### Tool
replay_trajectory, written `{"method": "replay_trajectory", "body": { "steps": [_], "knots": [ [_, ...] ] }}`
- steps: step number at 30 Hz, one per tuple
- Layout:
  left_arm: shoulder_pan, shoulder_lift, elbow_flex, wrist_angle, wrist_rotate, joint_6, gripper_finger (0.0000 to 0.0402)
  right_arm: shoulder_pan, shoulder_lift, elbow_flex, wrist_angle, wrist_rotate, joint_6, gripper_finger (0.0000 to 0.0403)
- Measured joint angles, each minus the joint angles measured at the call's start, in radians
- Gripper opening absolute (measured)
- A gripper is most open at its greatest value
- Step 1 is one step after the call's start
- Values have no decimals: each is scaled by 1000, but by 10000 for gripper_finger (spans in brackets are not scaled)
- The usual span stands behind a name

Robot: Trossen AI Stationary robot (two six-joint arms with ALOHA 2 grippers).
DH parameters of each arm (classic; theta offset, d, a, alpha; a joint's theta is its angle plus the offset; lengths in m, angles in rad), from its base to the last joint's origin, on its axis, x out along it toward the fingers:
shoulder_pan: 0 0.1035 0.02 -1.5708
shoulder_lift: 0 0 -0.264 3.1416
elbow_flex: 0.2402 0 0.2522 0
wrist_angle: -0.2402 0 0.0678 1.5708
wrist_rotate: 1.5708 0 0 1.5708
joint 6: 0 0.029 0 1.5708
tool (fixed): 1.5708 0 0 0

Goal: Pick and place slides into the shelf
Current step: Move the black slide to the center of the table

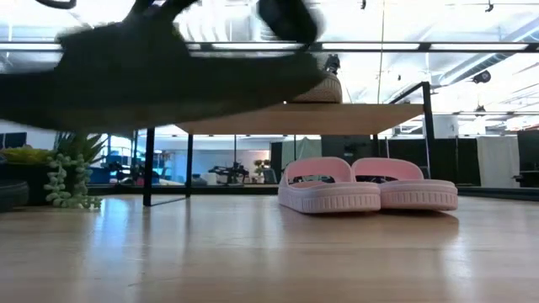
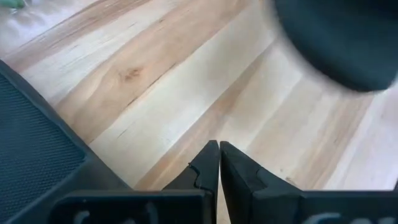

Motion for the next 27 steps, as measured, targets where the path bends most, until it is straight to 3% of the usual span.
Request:
{"method": "replay_trajectory", "body": {
  "steps": [6, 11, 13, 17, 27],
  "knots": [
    [-2, 31, 18, 13, -37, 8, 0, 108, 1, 28, -151, 106, 402, 13],
    [-2, 65, 30, 95, -63, 78, 0, 209, 5, -48, -245, 410, 911, 13],
    [-2, 76, 34, 126, -63, 111, 0, 240, 5, -90, -295, 457, 1078, 13],
    [-2, 84, 43, 145, -63, 158, 0, 251, 6, -161, -256, 387, 1077, 13],
    [-2, 83, 44, 203, -62, 189, 0, 237, 2, -320, -75, 395, 1043, 13]
  ]
}}
